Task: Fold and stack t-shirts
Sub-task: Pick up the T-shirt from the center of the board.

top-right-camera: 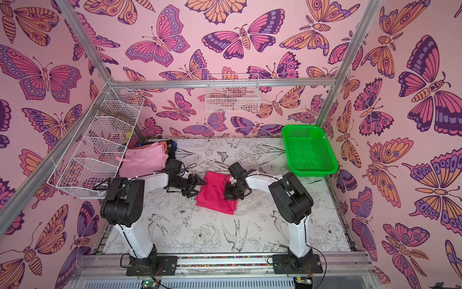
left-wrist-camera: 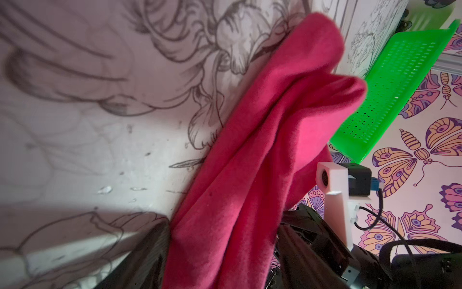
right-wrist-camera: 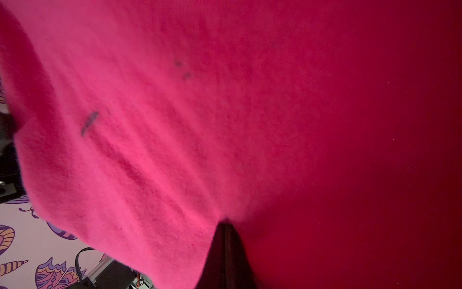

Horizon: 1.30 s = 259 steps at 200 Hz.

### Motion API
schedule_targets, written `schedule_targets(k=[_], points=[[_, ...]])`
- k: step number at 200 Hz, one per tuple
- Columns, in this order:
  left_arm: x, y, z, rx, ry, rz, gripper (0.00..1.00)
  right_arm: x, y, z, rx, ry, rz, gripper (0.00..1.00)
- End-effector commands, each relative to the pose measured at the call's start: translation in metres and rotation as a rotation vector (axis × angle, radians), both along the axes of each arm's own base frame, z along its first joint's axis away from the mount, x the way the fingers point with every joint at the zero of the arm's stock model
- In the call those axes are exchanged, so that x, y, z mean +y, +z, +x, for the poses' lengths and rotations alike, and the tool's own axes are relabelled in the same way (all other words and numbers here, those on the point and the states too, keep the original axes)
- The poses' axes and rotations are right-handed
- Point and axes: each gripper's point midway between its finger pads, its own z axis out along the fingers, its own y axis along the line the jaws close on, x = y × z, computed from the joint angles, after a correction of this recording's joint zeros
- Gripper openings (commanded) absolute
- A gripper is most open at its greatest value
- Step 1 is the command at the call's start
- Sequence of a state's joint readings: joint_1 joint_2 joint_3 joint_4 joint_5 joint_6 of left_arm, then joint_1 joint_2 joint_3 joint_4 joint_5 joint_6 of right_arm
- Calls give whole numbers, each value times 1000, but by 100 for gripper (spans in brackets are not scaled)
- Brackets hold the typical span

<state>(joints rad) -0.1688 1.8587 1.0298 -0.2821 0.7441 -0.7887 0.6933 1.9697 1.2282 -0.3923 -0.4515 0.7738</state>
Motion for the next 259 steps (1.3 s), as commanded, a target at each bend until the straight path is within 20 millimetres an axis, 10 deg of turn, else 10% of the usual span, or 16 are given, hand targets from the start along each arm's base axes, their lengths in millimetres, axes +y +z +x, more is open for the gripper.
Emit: schedule_targets(k=[1,215,259], points=[[1,-20,-13,66,-28,46,73,-39,-30,-9,46,-44,-164,0],[-21,-49,-45,220,-377,297,50,-46,-27,-7,44,-38,-158,0],[-26,-61,-55,245,-409,323,30,-48,-28,-8,45,-39,-158,0]])
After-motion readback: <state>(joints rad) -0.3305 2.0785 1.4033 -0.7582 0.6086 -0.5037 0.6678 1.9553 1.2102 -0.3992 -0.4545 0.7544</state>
